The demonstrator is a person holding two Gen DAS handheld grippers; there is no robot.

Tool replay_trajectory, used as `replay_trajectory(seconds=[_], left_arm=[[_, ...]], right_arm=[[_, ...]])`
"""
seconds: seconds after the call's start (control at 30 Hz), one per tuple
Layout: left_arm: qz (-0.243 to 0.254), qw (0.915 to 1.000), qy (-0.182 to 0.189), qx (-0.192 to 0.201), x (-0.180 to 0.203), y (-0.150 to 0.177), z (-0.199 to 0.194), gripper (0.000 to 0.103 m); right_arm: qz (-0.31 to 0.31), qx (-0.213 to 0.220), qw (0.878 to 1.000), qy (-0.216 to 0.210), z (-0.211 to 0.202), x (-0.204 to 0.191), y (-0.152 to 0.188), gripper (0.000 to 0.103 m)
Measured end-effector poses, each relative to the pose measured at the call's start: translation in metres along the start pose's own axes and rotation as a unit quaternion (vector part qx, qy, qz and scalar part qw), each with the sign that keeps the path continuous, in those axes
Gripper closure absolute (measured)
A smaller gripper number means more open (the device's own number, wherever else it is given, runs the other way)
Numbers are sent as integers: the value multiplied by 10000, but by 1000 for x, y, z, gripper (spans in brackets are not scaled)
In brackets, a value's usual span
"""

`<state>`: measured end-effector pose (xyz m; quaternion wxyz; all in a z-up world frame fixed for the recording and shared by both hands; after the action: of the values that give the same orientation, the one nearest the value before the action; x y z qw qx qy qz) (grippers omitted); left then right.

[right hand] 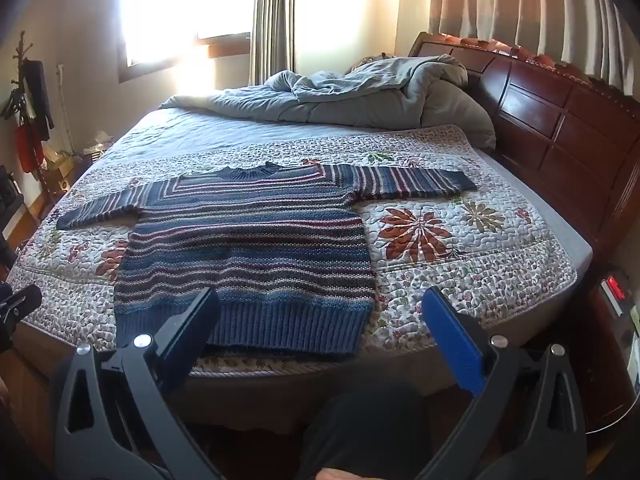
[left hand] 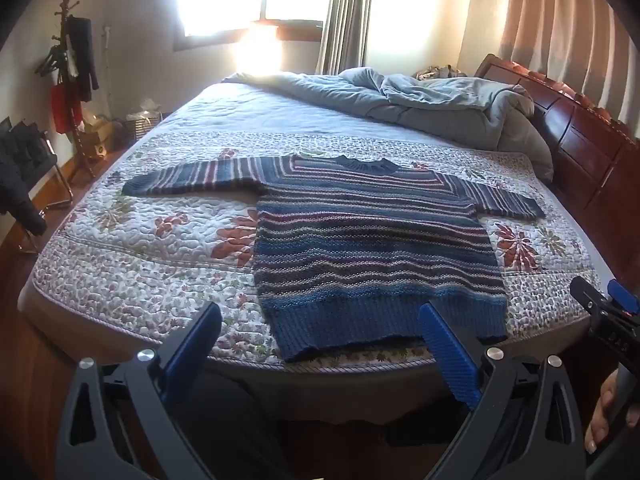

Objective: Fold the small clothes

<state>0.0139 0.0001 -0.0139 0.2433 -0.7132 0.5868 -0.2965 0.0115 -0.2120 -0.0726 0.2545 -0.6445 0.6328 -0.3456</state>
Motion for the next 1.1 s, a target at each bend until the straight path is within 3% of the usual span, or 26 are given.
replay_trajectory(seconds=[1.1], left_arm=[[86,9999,-70,28,3,-7,-2,4]], right_arm=[[-2,50,10000,-25,0,-1,-3,3]])
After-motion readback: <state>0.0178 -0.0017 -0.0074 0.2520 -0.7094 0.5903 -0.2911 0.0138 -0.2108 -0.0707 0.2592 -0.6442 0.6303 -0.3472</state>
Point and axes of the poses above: each gripper's, at about its wrist camera, not at the fingertips, and z roughly the way its jaws point, x to its right, y to its underside, the point moved 2 cm from there along z, roughly the way its jaws point, and after that the axes turned 4 degrees about -z, right-handed, at the moved point
